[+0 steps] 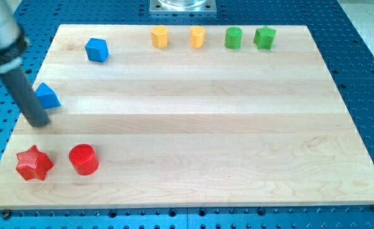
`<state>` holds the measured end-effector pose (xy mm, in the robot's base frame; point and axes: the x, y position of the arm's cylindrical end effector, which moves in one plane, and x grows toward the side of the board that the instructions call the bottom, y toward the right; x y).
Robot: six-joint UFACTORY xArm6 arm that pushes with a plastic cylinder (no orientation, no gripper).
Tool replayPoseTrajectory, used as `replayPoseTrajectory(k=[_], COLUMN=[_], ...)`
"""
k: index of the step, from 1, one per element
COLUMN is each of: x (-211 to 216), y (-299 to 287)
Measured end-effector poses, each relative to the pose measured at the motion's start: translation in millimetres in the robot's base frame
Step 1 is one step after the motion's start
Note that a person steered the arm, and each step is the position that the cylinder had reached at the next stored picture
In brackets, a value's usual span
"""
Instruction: Push blue triangle horizontal to the red circle
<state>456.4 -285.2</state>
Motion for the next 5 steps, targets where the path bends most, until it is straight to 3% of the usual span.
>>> replayPoseTrajectory(k=[1, 2, 3, 4, 5], x=[-32, -29, 1, -24, -8], y=[-8, 79, 188, 185, 220])
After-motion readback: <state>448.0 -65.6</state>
